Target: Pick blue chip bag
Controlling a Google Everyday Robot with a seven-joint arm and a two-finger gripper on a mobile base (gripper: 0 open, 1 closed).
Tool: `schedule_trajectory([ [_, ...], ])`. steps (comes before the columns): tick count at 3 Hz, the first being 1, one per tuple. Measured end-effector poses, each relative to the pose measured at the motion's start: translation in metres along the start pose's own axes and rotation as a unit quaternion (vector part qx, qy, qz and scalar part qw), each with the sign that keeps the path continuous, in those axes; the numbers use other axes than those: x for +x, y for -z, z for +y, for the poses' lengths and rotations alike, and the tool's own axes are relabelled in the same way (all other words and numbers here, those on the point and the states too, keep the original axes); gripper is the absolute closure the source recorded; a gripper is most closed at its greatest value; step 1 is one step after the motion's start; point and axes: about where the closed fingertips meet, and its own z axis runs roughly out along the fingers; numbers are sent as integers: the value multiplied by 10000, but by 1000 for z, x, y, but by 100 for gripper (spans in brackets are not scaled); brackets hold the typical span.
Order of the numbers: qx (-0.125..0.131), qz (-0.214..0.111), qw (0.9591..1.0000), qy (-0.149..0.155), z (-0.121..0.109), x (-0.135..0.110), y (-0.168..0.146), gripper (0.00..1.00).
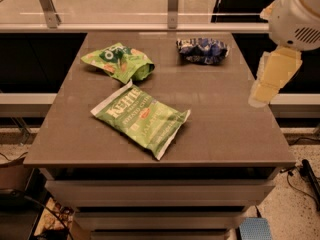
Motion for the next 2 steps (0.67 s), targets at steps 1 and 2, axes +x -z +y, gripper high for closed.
schedule_trajectory([
  [1, 137, 42, 9999, 17, -23, -7, -16, 0],
  [2, 219, 29, 9997, 76, -48, -13, -31, 0],
])
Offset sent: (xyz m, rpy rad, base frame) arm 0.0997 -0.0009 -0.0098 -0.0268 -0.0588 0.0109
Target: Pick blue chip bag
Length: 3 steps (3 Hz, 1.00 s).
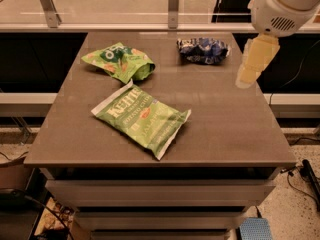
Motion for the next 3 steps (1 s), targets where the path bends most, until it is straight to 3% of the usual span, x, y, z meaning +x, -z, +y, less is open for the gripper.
schedule_trajectory([
  [2, 69, -75, 9999, -45, -53, -8, -33, 0],
  [3, -52, -30, 9999, -114, -73, -11, -59, 0],
])
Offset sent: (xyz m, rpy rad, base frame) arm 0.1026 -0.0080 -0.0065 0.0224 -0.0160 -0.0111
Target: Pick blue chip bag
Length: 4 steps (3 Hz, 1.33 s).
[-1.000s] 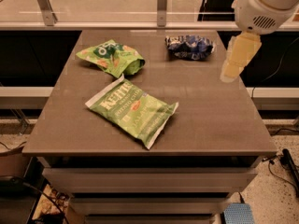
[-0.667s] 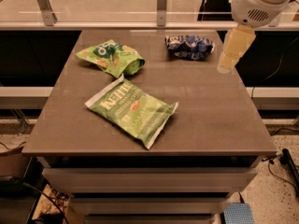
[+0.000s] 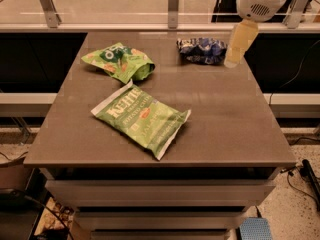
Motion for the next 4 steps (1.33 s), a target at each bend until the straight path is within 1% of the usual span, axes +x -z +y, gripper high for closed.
schedule_trajectory([
  [1, -164, 63, 9998, -61, -12, -2, -27, 0],
  [2, -347, 142, 9993, -38, -18, -4, -55, 0],
  [4, -434, 103, 9989, -122, -35, -7, -82, 0],
])
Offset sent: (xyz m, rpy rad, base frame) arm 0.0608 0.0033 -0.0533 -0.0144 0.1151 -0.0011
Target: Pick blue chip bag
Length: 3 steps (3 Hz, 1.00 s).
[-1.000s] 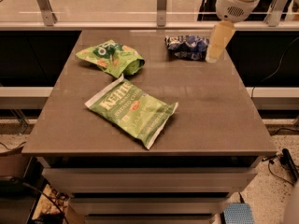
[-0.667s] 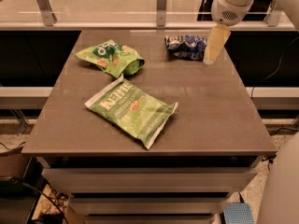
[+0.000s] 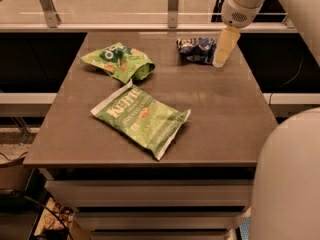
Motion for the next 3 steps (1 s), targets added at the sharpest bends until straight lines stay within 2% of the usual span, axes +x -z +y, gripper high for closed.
schedule_trajectory([
  [3, -12, -34, 9997, -235, -23, 4, -40, 0],
])
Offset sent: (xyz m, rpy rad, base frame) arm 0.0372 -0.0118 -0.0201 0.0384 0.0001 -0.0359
